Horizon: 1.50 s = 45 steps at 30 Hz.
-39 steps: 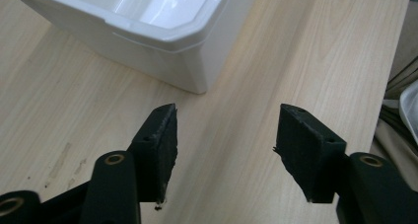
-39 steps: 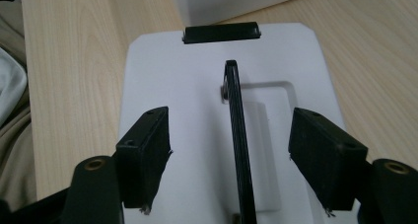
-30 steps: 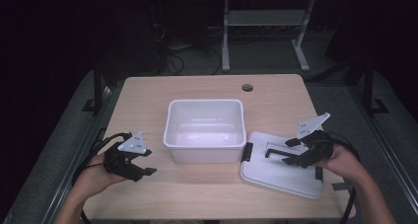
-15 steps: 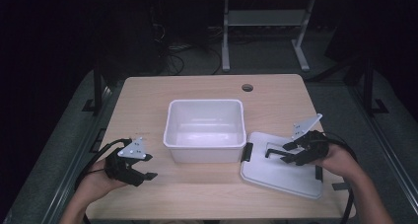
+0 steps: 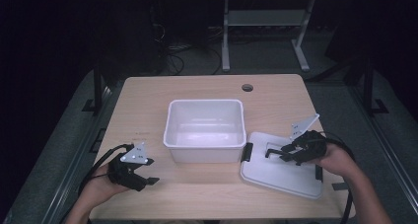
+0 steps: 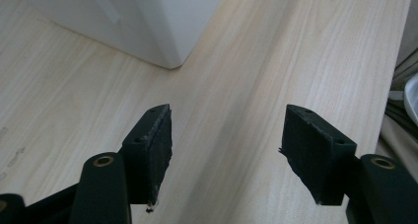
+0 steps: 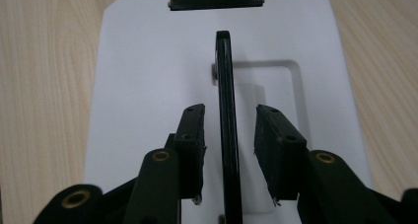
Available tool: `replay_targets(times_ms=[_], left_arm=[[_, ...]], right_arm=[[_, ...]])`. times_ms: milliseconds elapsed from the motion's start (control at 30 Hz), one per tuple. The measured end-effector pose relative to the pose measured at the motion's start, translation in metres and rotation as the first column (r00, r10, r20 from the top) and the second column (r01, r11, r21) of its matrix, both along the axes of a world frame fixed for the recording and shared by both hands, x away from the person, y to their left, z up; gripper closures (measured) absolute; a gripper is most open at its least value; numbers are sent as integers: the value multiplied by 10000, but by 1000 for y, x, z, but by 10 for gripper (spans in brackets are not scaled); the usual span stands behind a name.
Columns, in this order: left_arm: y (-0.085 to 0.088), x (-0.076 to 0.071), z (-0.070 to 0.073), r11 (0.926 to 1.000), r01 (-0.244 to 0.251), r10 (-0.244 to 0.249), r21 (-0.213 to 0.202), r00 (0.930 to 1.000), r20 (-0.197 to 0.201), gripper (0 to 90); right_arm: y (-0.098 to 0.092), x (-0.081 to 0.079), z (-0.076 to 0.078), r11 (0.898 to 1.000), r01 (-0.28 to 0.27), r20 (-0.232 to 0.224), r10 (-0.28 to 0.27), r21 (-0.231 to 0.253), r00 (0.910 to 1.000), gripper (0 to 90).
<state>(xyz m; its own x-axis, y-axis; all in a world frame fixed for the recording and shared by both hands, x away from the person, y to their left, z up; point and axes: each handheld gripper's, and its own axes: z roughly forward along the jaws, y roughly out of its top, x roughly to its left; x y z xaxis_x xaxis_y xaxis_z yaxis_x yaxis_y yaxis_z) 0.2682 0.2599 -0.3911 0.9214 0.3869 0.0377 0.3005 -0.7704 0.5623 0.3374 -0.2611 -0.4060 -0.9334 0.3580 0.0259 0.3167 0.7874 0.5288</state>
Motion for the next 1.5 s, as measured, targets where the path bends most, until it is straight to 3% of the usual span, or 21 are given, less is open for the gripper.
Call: replay_targets(times_ms=[833,1500], left_arm=[[0,-10,-26,9997,-201,202,98,9998,-72,315],[-4,-12,-38,9996,-253,253,-100,9997,5,317]], right_arm=[[4,0,-5,9995,-289,60,289,-156,9996,823],[5,-1,-4,9989,-448,298,452,-123,9985,838]])
